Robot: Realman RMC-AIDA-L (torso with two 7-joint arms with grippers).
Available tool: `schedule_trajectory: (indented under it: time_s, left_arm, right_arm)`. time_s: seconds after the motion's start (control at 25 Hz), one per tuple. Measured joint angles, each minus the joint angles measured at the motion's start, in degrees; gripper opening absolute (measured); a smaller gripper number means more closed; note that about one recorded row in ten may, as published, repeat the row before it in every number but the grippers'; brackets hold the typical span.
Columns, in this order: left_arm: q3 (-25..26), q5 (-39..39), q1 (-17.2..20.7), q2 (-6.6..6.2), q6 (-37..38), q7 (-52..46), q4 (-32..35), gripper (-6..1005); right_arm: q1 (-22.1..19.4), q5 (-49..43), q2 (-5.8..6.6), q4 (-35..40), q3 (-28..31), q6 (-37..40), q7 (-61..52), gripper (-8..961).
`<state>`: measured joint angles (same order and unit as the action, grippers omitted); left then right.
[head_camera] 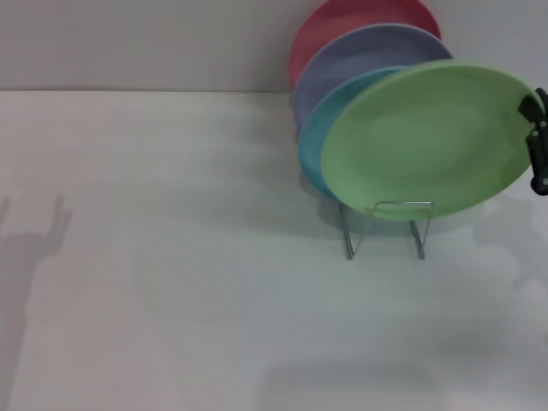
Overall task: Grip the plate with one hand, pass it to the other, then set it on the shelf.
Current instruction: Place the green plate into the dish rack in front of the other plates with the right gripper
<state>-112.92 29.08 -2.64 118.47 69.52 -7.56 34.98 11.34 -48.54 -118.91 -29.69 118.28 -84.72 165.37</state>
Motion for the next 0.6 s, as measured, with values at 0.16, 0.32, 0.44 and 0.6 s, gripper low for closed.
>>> schedule_trajectory:
  time_s: [0.16, 0.32, 0.44, 0.6]
  left_arm:
    - [-0.16, 0.0, -0.07, 0.0, 0.0, 0.0, 0.0, 801]
    - [-0.38, 0.0, -0.34, 0.0, 0.0, 0.0, 0.0, 801]
    - [-0.47, 0.01, -0.57, 0.0, 0.0, 0.0, 0.0, 801]
    - [-0.6, 0.01, -0.89, 0.0, 0.0, 0.0, 0.0, 801]
  right_arm:
    - [1.16, -1.63, 0.0, 1.87, 0.02, 2.21, -0.01, 87]
    - [1.76, -2.55, -0.08, 2.47, 0.0, 3.59, -0.02, 106]
    - [2.54, -2.61, -0.15, 3.54, -0.1, 5.12, -0.04, 120]
    - [3.27, -2.85, -0.1, 4.82, -0.58, 5.72, -0.06, 138]
